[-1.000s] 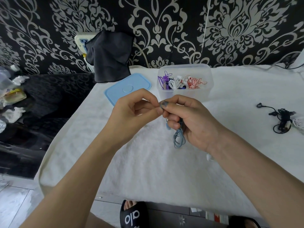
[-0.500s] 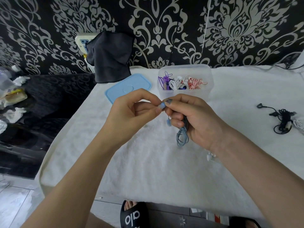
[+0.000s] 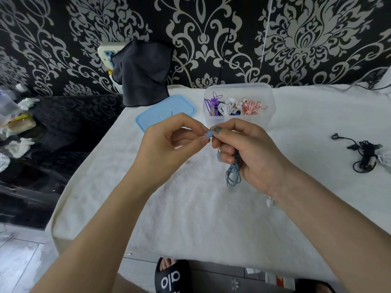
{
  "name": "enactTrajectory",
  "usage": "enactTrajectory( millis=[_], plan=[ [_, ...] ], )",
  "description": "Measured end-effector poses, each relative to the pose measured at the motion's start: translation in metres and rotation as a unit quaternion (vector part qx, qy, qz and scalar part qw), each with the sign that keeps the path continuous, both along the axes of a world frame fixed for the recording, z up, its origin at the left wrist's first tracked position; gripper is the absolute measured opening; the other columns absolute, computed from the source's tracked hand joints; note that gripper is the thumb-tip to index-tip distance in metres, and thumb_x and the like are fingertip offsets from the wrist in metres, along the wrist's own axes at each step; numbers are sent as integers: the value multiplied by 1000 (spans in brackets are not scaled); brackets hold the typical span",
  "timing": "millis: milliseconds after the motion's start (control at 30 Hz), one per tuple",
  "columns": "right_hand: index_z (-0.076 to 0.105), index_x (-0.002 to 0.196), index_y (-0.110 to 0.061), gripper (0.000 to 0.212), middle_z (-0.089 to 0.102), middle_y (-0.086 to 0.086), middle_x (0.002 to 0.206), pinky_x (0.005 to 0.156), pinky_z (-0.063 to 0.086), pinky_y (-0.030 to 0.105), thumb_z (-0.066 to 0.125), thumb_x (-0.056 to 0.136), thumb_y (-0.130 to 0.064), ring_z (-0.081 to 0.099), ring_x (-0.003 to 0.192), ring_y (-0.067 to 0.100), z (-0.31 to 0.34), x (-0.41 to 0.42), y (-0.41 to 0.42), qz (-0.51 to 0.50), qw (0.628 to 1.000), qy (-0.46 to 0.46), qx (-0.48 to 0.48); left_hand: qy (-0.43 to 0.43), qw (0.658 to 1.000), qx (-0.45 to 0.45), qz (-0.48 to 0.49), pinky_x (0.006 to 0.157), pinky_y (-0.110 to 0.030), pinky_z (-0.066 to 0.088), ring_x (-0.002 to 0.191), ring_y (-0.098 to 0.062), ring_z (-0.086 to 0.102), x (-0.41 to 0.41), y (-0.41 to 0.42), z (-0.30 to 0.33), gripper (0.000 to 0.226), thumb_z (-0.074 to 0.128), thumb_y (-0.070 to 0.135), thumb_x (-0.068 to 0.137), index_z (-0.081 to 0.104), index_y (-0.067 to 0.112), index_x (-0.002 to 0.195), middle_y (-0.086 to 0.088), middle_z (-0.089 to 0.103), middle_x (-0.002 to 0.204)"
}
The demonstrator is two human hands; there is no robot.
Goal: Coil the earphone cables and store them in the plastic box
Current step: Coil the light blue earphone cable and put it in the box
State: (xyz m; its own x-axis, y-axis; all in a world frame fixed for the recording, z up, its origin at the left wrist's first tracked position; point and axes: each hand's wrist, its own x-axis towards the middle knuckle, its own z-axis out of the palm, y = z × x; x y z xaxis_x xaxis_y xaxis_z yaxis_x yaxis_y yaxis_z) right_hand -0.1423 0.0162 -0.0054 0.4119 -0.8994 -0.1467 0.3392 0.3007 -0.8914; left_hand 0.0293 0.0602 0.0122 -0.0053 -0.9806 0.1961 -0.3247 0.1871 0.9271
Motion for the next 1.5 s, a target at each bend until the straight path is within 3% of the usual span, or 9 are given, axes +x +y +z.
enactTrajectory(
  millis=[233,767,933,1000,1100,1333,1500],
  plan=[
    [62,81,-1,15,61,9,65,45,35,20,59,95,0,39,47,9,0,1,0,-13,1000,5,-12,3,1000,-4,-8,89,-31,59,93,-23,76,0,1,-1,7,72,-2,90,70,1,95,-6,77,100],
    [64,74,-7,21,58,9,64,46,36,21,61,94,0,38,49,11,0,3,4,-16,999,7,-33,0,1000,-16,-4,86,-34,59,89,-27,75,0,-2,-3,8,73,-1,90,67,1,93,-12,74,94],
    [65,74,-7,22,58,9,63,45,37,21,61,94,0,38,48,11,1,2,5,-12,999,10,-35,5,1000,-10,-2,85,-41,60,89,-31,74,0,-2,-1,8,74,2,90,66,3,92,-12,75,93],
    [65,73,-8,23,57,9,63,46,37,21,61,94,-1,38,48,11,1,1,4,-10,999,9,-37,2,1000,-18,-8,84,-37,59,88,-30,74,-1,-2,-1,8,73,1,90,66,2,92,-12,74,93],
    [65,74,-7,21,57,9,64,46,36,22,62,94,-1,38,47,11,1,1,4,-9,999,14,-41,-19,999,-39,-12,84,-30,57,87,-26,74,-2,-1,-1,8,72,0,91,66,4,91,-9,73,92],
    [60,90,2,7,58,4,61,44,33,18,60,94,-3,33,47,7,7,3,4,-1,998,-43,38,-121,980,-159,20,82,-36,60,87,-21,74,-7,-4,-5,5,69,-2,93,67,1,96,-9,72,90],
    [55,73,-6,21,52,4,66,42,33,13,60,93,-7,33,47,5,7,-1,4,31,982,-128,135,-194,954,-227,28,75,-38,56,84,-21,68,-11,-5,-6,8,65,-6,93,67,2,94,-6,67,88]
  ],
)
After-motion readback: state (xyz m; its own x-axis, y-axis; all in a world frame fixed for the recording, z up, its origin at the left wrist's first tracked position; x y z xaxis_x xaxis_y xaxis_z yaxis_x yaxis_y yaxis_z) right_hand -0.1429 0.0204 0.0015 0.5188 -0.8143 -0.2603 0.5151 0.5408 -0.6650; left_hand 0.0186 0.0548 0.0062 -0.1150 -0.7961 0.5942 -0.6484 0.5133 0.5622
